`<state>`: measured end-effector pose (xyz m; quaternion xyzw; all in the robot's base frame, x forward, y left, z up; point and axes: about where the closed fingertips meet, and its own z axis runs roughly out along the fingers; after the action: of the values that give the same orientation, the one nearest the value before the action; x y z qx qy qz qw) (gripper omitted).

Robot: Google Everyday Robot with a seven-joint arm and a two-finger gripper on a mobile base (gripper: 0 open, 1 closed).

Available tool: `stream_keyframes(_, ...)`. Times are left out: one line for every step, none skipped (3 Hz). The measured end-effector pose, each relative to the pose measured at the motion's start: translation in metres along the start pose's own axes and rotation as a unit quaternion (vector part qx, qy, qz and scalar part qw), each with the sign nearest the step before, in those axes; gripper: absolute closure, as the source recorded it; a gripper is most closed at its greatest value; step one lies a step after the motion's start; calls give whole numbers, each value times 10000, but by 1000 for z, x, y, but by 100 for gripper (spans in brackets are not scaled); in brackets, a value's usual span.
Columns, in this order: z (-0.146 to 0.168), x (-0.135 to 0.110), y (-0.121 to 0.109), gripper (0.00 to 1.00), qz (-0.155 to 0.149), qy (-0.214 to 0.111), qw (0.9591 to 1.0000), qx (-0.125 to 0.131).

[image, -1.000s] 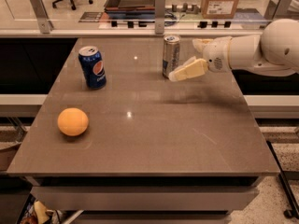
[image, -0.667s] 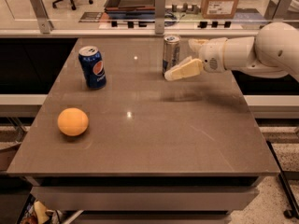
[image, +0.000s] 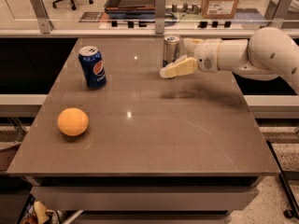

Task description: Knock redbull can over

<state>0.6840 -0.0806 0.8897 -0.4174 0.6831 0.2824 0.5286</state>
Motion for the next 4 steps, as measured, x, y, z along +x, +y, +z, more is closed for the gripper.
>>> stream_keyframes(8,1,0,17,6,-117,9999,-73)
stream_keyframes(10,0,1,40,5,-114,9999,-94)
stream_keyframes(13,0,3,64,3,-116,9999,-119)
stream_keyframes(15,0,5,87,2,-118,9998,-143)
